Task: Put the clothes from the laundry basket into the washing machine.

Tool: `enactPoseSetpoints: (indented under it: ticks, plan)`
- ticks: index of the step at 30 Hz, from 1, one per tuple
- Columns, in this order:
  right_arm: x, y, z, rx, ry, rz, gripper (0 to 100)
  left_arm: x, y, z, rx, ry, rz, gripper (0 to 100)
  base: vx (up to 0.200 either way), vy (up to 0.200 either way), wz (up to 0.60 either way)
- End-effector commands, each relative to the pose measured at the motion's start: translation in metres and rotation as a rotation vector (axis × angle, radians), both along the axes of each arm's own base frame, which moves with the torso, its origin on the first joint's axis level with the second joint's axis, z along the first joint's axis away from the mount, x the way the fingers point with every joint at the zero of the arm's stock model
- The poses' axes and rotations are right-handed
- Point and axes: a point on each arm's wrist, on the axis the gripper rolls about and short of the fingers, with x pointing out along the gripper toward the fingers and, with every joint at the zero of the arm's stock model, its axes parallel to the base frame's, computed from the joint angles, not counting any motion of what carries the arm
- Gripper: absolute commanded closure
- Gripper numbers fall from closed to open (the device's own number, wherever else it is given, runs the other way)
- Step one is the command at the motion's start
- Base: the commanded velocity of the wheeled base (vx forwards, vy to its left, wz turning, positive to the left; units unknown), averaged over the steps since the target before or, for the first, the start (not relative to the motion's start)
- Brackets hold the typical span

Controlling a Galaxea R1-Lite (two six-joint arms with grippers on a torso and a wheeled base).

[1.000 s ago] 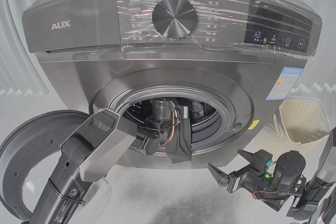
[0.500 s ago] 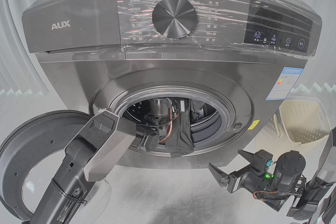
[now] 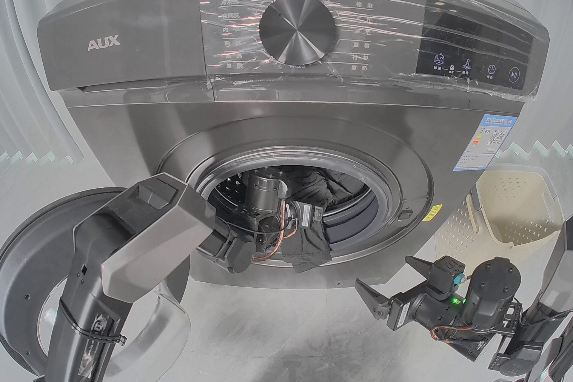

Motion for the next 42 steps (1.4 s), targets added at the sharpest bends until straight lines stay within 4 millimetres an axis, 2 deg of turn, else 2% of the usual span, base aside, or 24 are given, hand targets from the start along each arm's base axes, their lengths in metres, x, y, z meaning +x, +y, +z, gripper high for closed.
enactPoseSetpoints:
  ticks: [1,7,13,14,20,23,31,35,42]
  plan:
    - [0.0,0.001,-0.001,-0.003,0.005,0.001,0,-0.019,0.009,0.011,0.034,0.029,-0.046,0,0.0,0.0,0.0]
    - [0.0,0.001,-0.001,-0.003,0.005,0.001,0,-0.021,0.01,-0.005,0.08,0.055,-0.062,0,0.0,0.0,0.0]
    - [0.0,0.001,-0.001,-0.002,0.004,0.001,0,-0.018,0.009,-0.03,0.116,0.086,-0.065,0,0.0,0.0,0.0]
    - [0.0,0.001,-0.001,-0.002,0.004,0.001,0,-0.017,0.01,-0.032,0.124,0.086,-0.066,100,0.0,0.0,0.0]
    - [0.0,0.001,-0.001,-0.001,0.003,0.001,0,-0.015,0.009,-0.037,0.125,0.083,-0.065,100,0.0,0.0,0.0]
    - [0.0,0.002,-0.001,-0.001,0.001,0.003,0,-0.01,0.006,-0.03,0.099,0.057,-0.059,100,0.0,0.0,0.0]
    - [0.0,0.001,0.001,0.004,-0.003,0.005,0,0.032,-0.014,0.0,-0.062,-0.176,0.038,100,0.0,0.0,0.0]
    - [0.0,0.001,0.0,0.002,-0.002,0.0,0,0.049,-0.015,0.01,-0.11,-0.249,0.086,100,0.0,0.0,0.0]
    - [0.0,0.001,0.0,0.0,0.0,0.0,0,0.062,-0.013,0.017,-0.138,-0.303,0.129,100,0.0,0.0,0.0]
